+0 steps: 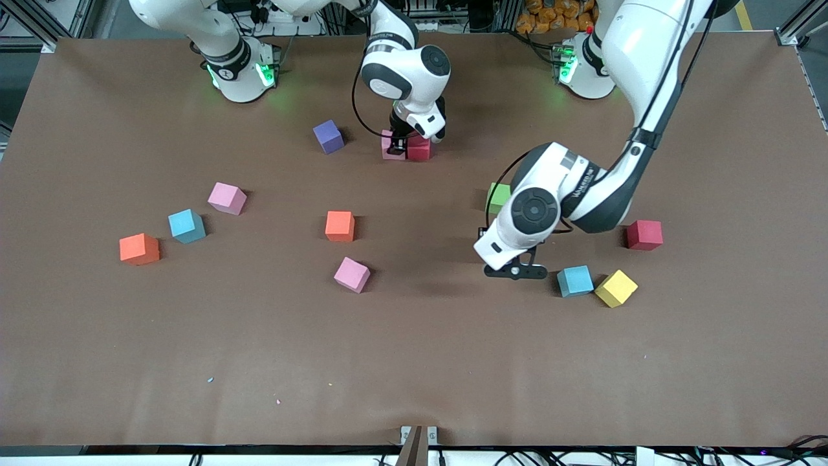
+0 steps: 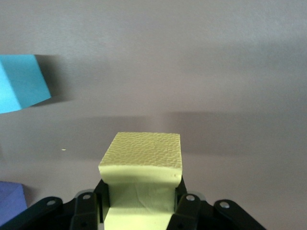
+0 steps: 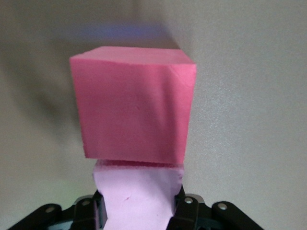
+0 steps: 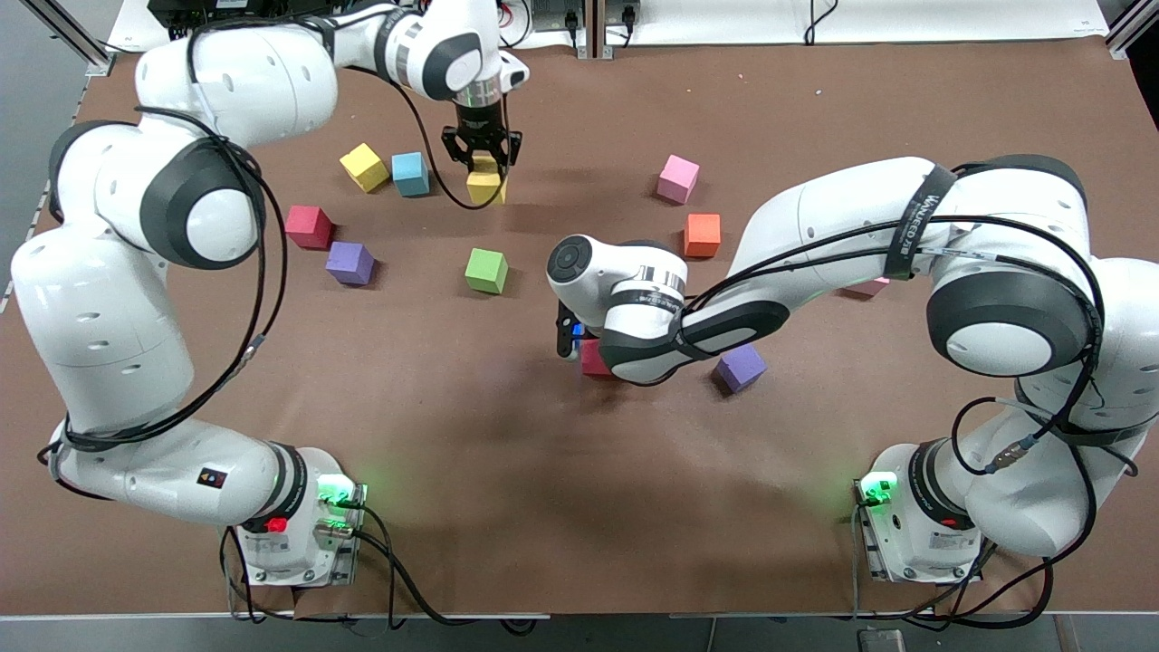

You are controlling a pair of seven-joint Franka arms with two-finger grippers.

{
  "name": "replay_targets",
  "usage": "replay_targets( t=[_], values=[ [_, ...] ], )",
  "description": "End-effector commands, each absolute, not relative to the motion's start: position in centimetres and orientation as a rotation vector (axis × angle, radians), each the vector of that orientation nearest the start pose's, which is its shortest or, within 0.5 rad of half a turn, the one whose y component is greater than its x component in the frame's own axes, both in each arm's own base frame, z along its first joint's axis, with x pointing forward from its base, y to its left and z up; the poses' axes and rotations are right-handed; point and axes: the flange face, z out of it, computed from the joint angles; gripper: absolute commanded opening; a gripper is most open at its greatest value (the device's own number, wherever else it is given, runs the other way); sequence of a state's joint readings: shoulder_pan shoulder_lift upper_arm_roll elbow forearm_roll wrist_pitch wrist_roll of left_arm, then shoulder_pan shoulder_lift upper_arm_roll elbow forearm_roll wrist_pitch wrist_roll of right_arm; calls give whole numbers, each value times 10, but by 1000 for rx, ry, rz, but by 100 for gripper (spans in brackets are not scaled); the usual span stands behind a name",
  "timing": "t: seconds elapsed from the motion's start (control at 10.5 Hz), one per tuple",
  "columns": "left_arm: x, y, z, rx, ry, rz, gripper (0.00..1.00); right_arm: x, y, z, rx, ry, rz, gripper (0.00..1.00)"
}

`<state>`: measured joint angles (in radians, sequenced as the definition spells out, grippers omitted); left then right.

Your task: Arrange 11 blocks into digit 3

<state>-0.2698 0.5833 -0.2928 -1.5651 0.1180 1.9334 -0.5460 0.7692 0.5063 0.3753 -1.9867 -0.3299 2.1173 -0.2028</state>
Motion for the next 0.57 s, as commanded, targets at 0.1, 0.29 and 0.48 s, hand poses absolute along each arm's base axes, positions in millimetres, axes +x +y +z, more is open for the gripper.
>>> replay_targets(
  t=[0.1,0.29,0.48],
  values=[
    [582,-325,338,-3062,-155,297,0,249,524,200,-2384,-2283,422,0],
    [576,-324,356,-3018,-348,281,0,249,526,201,-2382,-2258,408,0],
    [577,-323,362,-3015,-381,267,0,248,528,201,-2380,-2257,399,0]
  ],
)
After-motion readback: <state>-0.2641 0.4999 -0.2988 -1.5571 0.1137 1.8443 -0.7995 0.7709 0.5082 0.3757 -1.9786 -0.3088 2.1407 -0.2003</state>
